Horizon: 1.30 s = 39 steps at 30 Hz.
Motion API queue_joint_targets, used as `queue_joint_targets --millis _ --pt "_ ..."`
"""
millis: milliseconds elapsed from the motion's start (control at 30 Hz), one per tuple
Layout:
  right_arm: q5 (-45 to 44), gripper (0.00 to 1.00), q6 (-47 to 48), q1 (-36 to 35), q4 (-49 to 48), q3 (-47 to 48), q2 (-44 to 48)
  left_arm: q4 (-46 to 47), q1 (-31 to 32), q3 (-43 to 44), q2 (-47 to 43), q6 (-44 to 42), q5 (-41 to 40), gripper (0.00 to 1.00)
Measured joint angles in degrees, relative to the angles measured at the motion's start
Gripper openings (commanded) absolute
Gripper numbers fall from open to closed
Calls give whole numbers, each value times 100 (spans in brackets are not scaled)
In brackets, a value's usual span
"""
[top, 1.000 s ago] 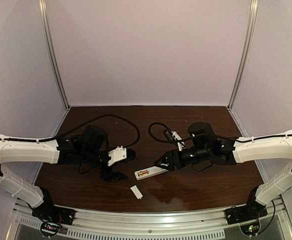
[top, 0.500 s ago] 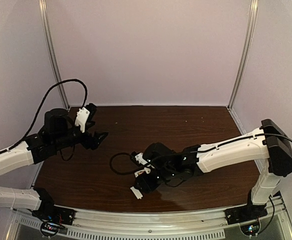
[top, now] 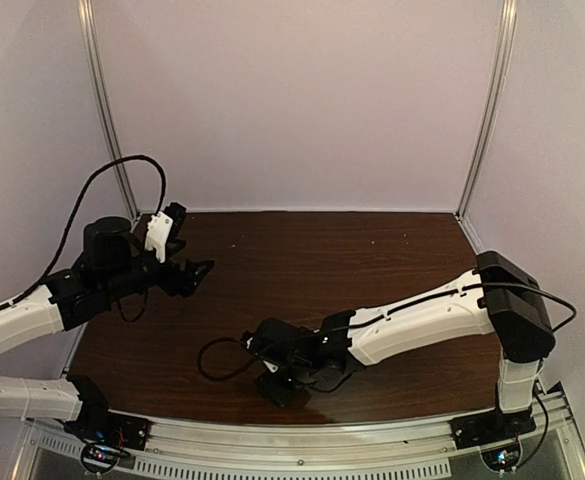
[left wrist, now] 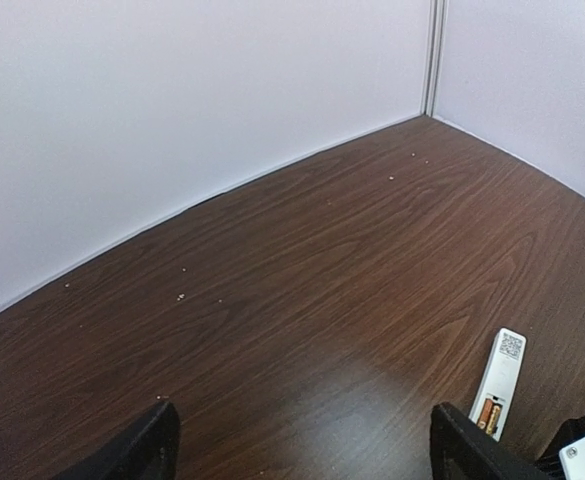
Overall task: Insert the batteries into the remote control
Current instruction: Adjust the battery cover at the center of the board.
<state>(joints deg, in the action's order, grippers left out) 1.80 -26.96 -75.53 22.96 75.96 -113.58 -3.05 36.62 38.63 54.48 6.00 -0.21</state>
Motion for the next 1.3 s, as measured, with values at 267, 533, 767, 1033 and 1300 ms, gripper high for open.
queue_joint_targets --millis 267,533,767,1033,1300 --pt "-227 51 85 0 225 269 -326 4 0 -66 -59 -4 2 91" --pt "-245 29 321 28 376 507 -492 4 0 -85 -59 -7 2 94" --pt "212 20 815 278 313 505 -485 4 0 -85 -59 13 2 95" --pt "442 8 1604 376 396 516 -299 9 0 -85 157 155 24 96" --pt "802 41 2046 636 470 544 46 9 -4 -85 223 214 146 97"
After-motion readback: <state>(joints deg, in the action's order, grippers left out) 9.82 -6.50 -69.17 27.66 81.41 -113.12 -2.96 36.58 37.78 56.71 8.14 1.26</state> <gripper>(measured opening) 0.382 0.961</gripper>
